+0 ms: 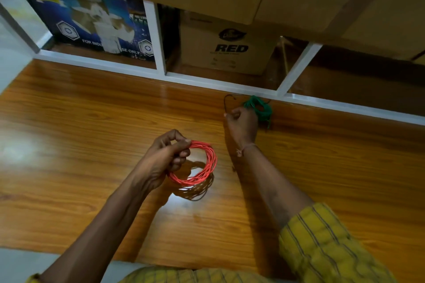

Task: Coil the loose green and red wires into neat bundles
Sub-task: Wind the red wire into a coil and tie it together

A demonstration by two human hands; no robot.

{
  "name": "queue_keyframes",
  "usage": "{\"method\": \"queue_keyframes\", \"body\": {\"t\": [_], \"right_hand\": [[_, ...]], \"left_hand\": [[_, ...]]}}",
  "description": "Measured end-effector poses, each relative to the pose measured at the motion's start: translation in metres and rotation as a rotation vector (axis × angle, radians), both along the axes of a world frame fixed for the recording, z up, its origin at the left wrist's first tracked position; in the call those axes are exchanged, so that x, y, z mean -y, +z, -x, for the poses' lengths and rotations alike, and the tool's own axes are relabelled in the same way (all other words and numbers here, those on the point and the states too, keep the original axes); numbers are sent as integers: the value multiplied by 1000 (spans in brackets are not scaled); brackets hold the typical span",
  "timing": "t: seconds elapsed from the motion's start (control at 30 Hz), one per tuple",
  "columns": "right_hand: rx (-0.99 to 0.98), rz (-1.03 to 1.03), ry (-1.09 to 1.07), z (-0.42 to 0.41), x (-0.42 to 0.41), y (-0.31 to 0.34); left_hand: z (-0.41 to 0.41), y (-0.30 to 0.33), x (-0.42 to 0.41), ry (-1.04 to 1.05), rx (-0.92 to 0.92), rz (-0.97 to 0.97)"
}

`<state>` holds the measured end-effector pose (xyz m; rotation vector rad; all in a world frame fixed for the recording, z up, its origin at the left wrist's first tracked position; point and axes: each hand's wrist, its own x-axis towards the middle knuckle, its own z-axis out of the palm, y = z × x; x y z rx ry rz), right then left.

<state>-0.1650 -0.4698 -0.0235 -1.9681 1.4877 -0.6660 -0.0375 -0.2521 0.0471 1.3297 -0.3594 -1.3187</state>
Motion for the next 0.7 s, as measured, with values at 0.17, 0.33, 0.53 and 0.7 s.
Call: {"method": "queue_keyframes", "body": {"t": [0.17,0.33,0.53,0.7], "right_hand": [[-130,56,-104,-28,8,-13],[-201,48,-59,-30,6,-22],[-11,-167,188,-4,-23,15],[127,-322,411,34,-62,87]], "left_hand": [[-8,-5,-9,8,-13,3],[-18,-8,-17,27,-18,2],[-22,-12,-17,116,-62,-35],[-18,-11,-17,155,-120,-54]]}}
